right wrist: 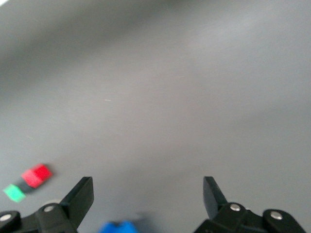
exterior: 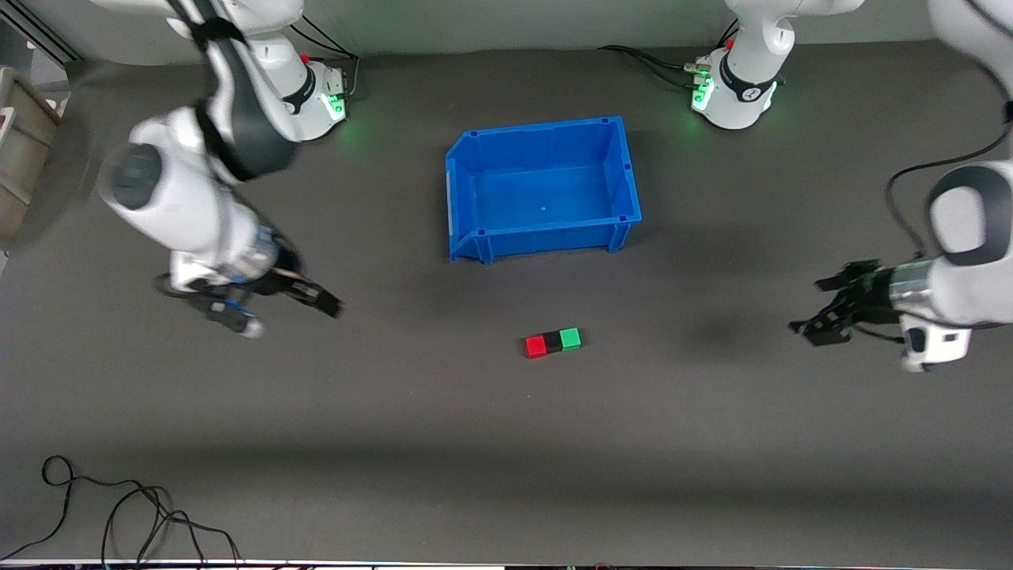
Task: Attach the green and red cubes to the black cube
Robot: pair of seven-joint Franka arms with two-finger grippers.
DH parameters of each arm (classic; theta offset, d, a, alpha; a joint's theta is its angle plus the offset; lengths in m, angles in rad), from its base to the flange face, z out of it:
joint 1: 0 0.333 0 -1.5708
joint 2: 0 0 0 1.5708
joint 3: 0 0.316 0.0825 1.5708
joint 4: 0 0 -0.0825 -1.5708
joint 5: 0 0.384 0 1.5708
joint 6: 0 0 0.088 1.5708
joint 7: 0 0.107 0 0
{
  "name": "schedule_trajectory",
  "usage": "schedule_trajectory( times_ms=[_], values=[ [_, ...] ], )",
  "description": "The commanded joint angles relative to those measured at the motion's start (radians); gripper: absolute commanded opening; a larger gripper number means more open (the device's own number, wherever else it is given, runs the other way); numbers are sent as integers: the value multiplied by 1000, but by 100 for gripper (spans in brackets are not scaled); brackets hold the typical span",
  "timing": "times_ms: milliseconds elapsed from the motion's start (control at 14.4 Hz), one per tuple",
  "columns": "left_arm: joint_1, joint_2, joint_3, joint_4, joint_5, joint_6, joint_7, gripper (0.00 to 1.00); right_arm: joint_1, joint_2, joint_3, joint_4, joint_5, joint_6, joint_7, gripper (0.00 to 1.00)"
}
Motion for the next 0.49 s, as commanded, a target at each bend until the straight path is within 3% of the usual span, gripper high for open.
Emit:
schedule_trajectory(
  times_ms=[0, 209, 417],
  values=[
    [-1, -37, -10, 89, 79, -145, 154, 100, -14, -86, -84, -35, 10, -101, -201, 100],
    [-19, -86, -19, 119, 181, -176, 356, 100, -20, -125, -161, 43, -46, -249, -403, 100],
    [-42, -147, -35, 119, 246, -167, 542, 100, -22, -100, -172, 185, -83, -373, -419, 100]
  ],
)
